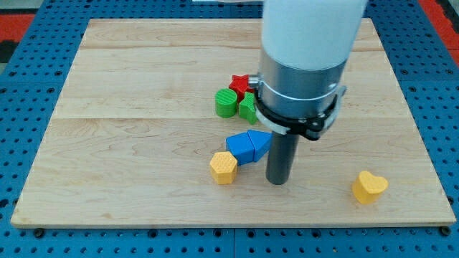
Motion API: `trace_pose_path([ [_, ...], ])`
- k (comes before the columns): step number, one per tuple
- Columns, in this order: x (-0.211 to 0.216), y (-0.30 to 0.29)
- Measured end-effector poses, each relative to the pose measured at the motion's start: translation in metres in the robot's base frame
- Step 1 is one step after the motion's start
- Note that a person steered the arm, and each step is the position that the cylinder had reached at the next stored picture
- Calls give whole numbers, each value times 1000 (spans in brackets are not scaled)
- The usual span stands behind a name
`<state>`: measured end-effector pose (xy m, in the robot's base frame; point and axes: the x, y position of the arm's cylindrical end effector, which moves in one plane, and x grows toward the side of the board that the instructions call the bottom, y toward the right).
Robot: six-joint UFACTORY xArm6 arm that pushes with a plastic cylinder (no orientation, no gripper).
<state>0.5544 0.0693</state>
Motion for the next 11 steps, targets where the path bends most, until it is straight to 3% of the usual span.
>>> trace_pose_path([
  [5,-104,4],
  [6,-104,-11],
  [9,-39,-22],
  [11,-29,-27],
])
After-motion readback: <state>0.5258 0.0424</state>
